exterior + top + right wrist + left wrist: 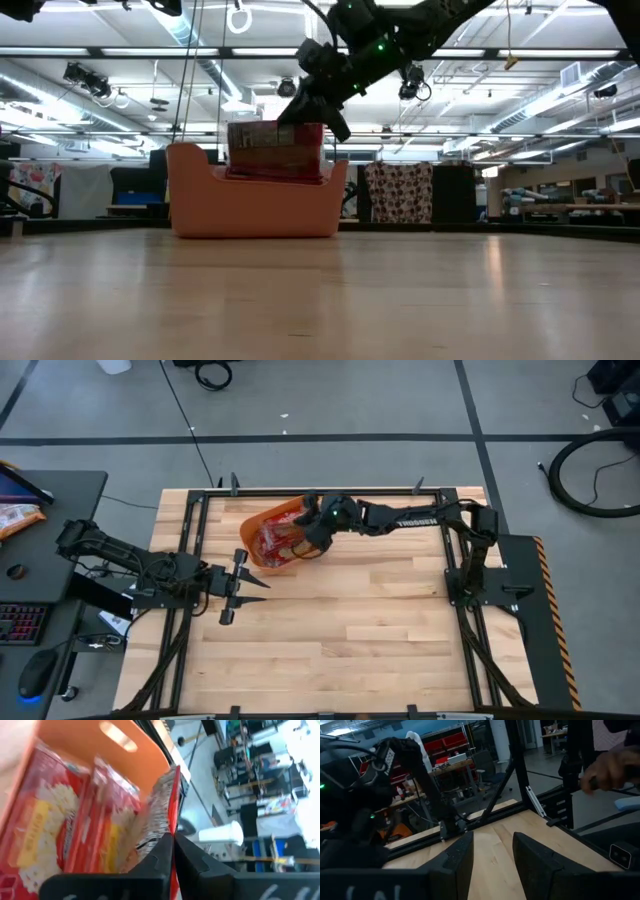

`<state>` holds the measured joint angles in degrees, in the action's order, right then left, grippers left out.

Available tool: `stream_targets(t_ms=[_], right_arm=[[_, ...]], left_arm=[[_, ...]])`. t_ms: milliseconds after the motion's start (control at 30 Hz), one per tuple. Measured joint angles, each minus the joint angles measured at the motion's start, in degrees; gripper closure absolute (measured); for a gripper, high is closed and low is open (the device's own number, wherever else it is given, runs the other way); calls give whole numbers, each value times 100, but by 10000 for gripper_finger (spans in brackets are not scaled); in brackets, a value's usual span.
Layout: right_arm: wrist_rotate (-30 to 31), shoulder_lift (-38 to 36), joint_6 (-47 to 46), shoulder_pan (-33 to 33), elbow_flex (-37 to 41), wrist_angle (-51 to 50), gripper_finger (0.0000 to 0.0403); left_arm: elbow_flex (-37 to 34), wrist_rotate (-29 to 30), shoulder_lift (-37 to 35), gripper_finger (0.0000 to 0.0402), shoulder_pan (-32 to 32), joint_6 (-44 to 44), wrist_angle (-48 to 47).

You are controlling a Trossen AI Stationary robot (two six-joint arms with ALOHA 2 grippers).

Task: Sort popcorn bags into baskets
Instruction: Put the red popcorn bag into the orange bin, then return to Home Position

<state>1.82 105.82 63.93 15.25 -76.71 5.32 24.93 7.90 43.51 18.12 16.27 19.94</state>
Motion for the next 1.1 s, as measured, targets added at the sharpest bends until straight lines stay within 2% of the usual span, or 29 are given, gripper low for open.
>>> stream_targets(t_ms=[167,300,367,500,567,700,833,1000,1100], right_arm=[[52,0,-633,236,0,-433,326],[171,0,-1127,105,0,-769,272],[758,-5,-1468,-59,0,-873,252],[2591,-107,-1956,-350,0,-1309,235],[2892,-246,-2237,-425,0,-1773,235],[2388,-648,-3312,-453,0,-2678,241],[1658,-948,-4140,-286,71,-3231,247],[1389,-1617,-4484,-183,993,-2758,248],[1349,-2222,-4728,-179,1852,-2128,248]], left_arm=[[0,-1,-1,260,0,-4,0],[0,0,-1,260,1,-7,0],[0,0,-2,260,0,4,13],[0,12,-94,260,1,92,72],[0,215,-201,260,1,92,24],[0,460,-510,260,-1,92,-267],[0,246,-580,260,-1,202,-431],[-12,100,-579,260,-104,141,-437],[-289,103,-579,260,-274,90,69]])
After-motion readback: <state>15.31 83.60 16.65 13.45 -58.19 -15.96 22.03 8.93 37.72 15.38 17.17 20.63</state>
